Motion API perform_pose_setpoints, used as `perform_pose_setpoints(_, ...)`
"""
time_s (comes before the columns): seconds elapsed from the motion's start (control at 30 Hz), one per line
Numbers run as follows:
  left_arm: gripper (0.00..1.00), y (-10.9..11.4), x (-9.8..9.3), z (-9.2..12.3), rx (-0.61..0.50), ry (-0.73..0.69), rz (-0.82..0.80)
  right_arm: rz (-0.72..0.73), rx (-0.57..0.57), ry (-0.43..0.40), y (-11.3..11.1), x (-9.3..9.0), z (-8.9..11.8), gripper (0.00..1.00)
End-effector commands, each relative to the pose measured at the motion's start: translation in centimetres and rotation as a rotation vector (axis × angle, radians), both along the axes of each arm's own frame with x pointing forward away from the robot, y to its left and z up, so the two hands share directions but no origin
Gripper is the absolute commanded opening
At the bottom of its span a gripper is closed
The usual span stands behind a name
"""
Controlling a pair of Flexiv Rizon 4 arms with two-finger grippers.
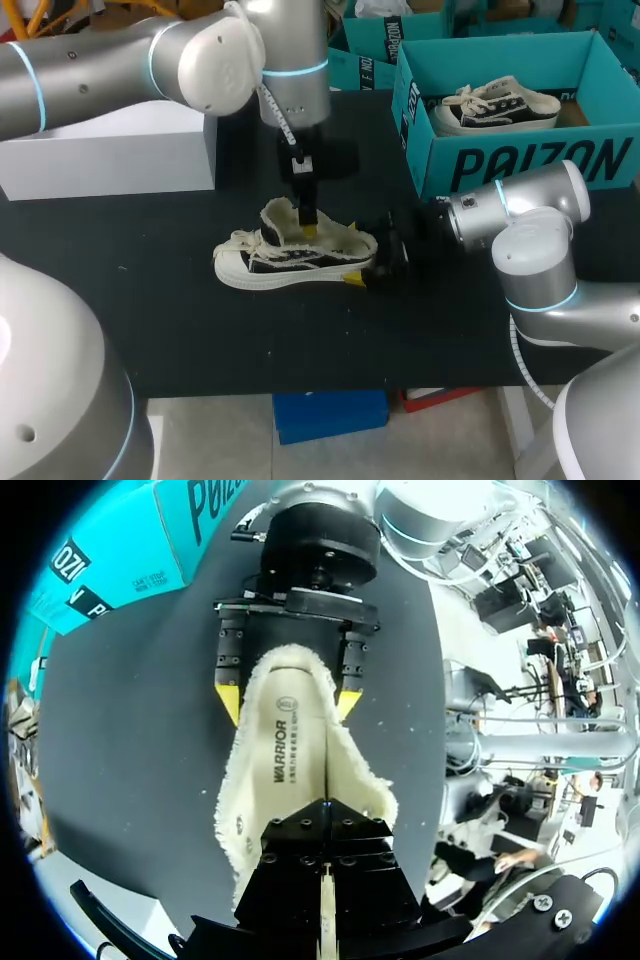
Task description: Take the shoe out of the shoebox, open the shoe tongue, remove and reinsert the insole, then place the shoe into the shoebox
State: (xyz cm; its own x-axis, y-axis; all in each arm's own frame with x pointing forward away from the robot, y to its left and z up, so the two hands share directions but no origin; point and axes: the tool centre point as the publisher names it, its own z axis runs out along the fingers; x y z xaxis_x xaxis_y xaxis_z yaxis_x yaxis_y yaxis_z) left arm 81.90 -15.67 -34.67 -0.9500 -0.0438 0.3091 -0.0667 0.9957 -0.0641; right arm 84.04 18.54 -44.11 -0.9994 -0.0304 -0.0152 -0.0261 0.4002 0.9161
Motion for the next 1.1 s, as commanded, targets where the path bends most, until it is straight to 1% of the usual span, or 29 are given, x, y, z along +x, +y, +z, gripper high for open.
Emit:
perform_pose_setpoints(0.03, 0.0, -0.2, -0.1, -1.2, -0.021, 0.017, -0.012, -0.001, -0.001, 0.0, 0.1, 0.1, -0.2, 0.0)
perform_pose_setpoints(0.2, 0.0, -0.3, -0.7, -2.4, -0.019, 0.03, -0.018, -0.001, -0.001, 0.0, 0.1, 0.1, -0.2, 0.0)
perform_pose_setpoints(0.67, 0.0, -0.1, -1.5, -3.9, -0.025, 0.055, -0.022, -0.001, -0.001, 0.0, 0.1, 0.1, -0.2, 0.0)
perform_pose_setpoints(0.83, 0.0, -0.1, -1.8, -4.4, -0.027, 0.053, -0.023, -0.001, -0.001, 0.0, 0.1, 0.1, -0.2, 0.0)
perform_pose_setpoints(1.1, 0.0, 0.0, -2.3, -6.0, -0.021, 0.034, 0.008, -0.001, -0.001, 0.0, 0.1, 0.1, -0.2, 0.0)
